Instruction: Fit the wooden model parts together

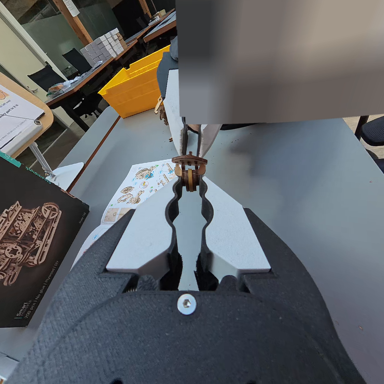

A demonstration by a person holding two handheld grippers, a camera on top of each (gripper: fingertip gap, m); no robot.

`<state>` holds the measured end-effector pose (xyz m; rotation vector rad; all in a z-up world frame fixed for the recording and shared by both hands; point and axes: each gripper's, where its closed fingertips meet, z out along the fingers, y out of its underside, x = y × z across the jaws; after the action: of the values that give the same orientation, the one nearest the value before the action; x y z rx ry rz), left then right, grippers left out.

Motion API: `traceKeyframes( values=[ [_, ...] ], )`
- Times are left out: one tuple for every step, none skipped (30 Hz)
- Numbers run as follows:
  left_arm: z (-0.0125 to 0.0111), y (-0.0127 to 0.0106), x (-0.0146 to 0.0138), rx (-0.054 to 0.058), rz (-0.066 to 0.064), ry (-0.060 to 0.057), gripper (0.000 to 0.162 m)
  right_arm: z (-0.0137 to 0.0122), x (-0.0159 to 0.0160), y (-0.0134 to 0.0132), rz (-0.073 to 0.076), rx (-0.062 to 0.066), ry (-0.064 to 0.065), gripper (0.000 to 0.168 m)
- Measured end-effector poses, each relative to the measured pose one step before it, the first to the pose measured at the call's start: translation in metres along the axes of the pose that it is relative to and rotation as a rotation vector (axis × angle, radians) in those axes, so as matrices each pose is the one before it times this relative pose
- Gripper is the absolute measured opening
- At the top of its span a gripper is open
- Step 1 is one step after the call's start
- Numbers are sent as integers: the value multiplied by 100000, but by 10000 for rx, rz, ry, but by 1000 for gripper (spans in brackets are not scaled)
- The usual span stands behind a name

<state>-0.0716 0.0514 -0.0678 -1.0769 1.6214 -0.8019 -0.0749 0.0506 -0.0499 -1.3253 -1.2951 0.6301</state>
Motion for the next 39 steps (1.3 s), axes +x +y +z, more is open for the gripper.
traceKeyframes(
  values=[
    [-10, -45, -57, 6, -35, -32, 14, -18, -57, -139, 157, 136, -107, 13],
    [-67, -109, -57, 33, 16, -37, 14, -53, 4, -172, 254, 170, -111, 15],
    [-108, -161, -94, 58, 87, -85, 14, -81, 117, -161, 334, 164, -70, 20],
    [-130, -128, -159, 23, 163, -150, 14, -132, 156, -110, 393, 146, -91, 24],
    [-112, 73, -247, -112, 260, -232, 14, -171, 296, -66, 512, 122, -60, 27],
    [-73, 188, -312, -181, 354, -307, 14, -219, 451, -113, 604, 171, -2, 29],
    [-71, 154, -303, -146, 372, -318, 14, -235, 594, -166, 665, 230, 63, 29],
    [-34, 200, -219, -185, 393, -281, 14, -200, 587, 13, 757, 147, 11, 31],
    [32, 290, -127, -258, 509, -264, 14, -113, 201, -23, 781, 147, -261, 35],
    [39, 174, -26, -183, 547, -245, 14, -37, 65, -138, 768, 218, -309, 37],
    [40, -2, 13, -74, 486, -246, 14, 20, -22, -164, 595, 241, -287, 38],
    [50, 20, 82, -104, 471, -201, 14, 87, -239, -157, 344, 212, -307, 38],
    [82, 62, 111, -167, 475, -169, 14, 118, -260, -20, 141, 85, -214, 38],
    [74, -48, 46, -70, 354, -191, 14, 143, -73, 145, -16, -67, -17, 38],
    [50, -157, 41, 33, 127, -135, 14, 118, 45, 179, -106, -122, 95, 38],
    [94, 16, 28, -91, -33, -41, 14, 81, 67, 104, -114, -95, 124, 39],
    [119, 218, 17, -245, 14, -10, 14, 21, 107, 37, -86, -69, 148, 39],
    [131, 211, 131, -224, 188, 22, 14, -10, 161, -11, -71, -38, 157, 39],
    [120, 243, 257, -229, 380, 14, 14, -43, 245, 49, -61, -55, 181, 39],
    [160, 369, 357, -328, 563, 29, 14, -55, 265, 176, -47, -108, 157, 39],
    [180, 468, 472, -407, 680, 65, 14, -34, 312, 307, 2, -190, 142, 39],
    [168, 385, 576, -372, 783, 98, 14, 4, 385, 478, -3, -269, 167, 39],
    [117, 360, 541, -343, 882, 54, 14, 59, 412, 660, 16, -367, 165, 39],
    [104, 387, 343, -353, 807, -34, 14, 107, 221, 633, 68, -333, 37, 39],
    [86, 250, 286, -260, 550, 27, 14, 146, 21, 545, 84, -254, -105, 39],
    [67, 25, 411, -78, 293, 180, 14, 196, -27, 549, 128, -248, -142, 39],
    [49, -143, 655, 37, 195, 395, 14, 218, -22, 505, 142, -201, -140, 39],
    [80, 6, 666, -53, 305, 419, 14, 233, -72, 484, 143, -195, -156, 39],
    [90, 321, 144, -227, 516, 82, 14, 230, 12, 476, 109, -218, -84, 40],
    [65, 378, 59, -201, 682, 27, 14, 223, 102, 437, 43, -208, 8, 40],
    [42, 371, 118, -145, 631, 139, 14, 222, 15, 329, -10, -162, -3, 40],
    [8, 361, -15, -113, 430, 141, 14, 225, -76, 237, -33, -123, -33, 40],
    [-68, 151, 45, 22, 272, 217, 14, 226, -152, 115, -44, -72, -59, 40],
    [-112, 22, 94, 100, 215, 225, 14, 233, -151, 73, -51, -40, -43, 40],
    [-87, -9, 58, 82, 239, 131, 14, 225, -74, 133, -58, -85, 3, 40],
    [-54, -23, 185, 57, 306, 127, 14, 208, 37, 210, -95, -143, 82, 40],
    [2, -55, 244, 15, 357, 103, 14, 192, 142, 217, -134, -145, 150, 40],
    [70, -39, 201, -35, 373, 14, 14, 193, 98, 176, -154, -126, 136, 40],
    [89, -118, 274, -18, 369, 56, 14, 211, 102, 174, -148, -130, 140, 40]
  ],
)
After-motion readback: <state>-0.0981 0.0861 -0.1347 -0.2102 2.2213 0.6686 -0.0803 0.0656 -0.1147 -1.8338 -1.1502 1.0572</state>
